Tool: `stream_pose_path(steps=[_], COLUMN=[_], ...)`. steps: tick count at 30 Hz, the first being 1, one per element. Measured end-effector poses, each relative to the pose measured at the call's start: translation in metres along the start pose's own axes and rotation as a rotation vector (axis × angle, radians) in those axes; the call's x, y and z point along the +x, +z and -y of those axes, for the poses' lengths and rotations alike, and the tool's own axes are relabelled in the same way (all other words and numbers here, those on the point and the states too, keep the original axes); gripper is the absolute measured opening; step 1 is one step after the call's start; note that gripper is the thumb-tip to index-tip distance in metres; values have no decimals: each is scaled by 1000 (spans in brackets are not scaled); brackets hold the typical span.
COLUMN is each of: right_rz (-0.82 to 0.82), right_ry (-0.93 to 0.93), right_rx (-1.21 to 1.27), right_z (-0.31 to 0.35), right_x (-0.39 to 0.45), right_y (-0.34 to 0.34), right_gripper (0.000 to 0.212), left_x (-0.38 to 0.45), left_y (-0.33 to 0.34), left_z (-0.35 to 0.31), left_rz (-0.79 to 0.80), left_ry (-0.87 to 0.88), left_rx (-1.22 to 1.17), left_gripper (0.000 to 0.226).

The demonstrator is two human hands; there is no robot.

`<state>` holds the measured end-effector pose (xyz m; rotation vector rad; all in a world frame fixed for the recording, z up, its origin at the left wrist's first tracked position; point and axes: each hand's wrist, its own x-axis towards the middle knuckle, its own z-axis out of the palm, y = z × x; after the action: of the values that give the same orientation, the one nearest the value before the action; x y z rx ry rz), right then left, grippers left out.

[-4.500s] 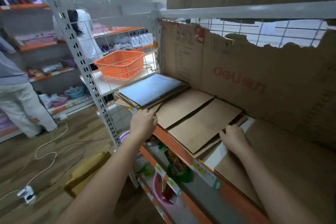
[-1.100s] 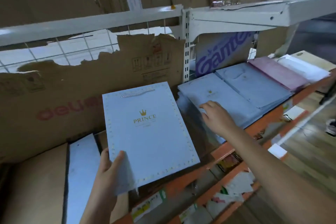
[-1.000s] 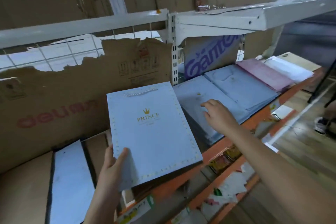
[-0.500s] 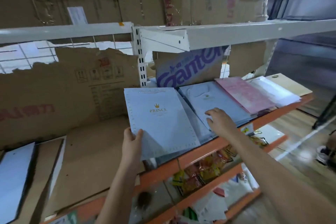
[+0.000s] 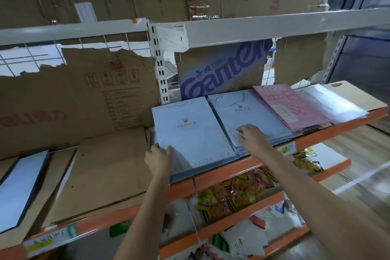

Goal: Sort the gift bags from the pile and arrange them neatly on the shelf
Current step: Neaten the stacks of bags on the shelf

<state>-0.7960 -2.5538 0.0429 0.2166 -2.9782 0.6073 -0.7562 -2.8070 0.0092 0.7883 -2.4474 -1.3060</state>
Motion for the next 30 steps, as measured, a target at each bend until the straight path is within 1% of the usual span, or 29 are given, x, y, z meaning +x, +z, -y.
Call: stream_pose_path(steps=[5, 8, 11, 14, 17, 19, 23, 27, 30], right_rz=[-27, -59, -92, -95, -56, -17, 61, 202, 286], right_ry=[-30, -85, -169, -275, -384, -436, -517, -524, -528], right_rx=[6, 20, 47, 83, 92, 97, 121, 190, 212], right_z=[6, 22, 53, 98, 151, 190, 267, 347, 401], right_x=[7, 13, 20, 25, 23, 19, 3, -19, -31], right_y=[-4, -4, 2, 16, 35, 50, 88, 130, 161], right_gripper=[38, 37, 37, 36, 36, 36, 37, 37, 36], left_x=[0, 5, 14, 25, 38, 45, 50, 57, 63], left_y=[1, -13, -43, -85, -135, -169, -237, -308, -365], left_z=[-6, -4, 4, 21, 51, 75, 129, 187, 228], left_rz=[14, -8, -66, -132, -177, -203, -235, -250, -282], left_ry=[33, 28, 124, 189, 265, 274, 209, 132, 59], left_rx=[27, 34, 108, 253, 463, 593, 750, 768, 845], left_gripper=[53, 53, 47, 45, 43, 41, 35, 34, 33])
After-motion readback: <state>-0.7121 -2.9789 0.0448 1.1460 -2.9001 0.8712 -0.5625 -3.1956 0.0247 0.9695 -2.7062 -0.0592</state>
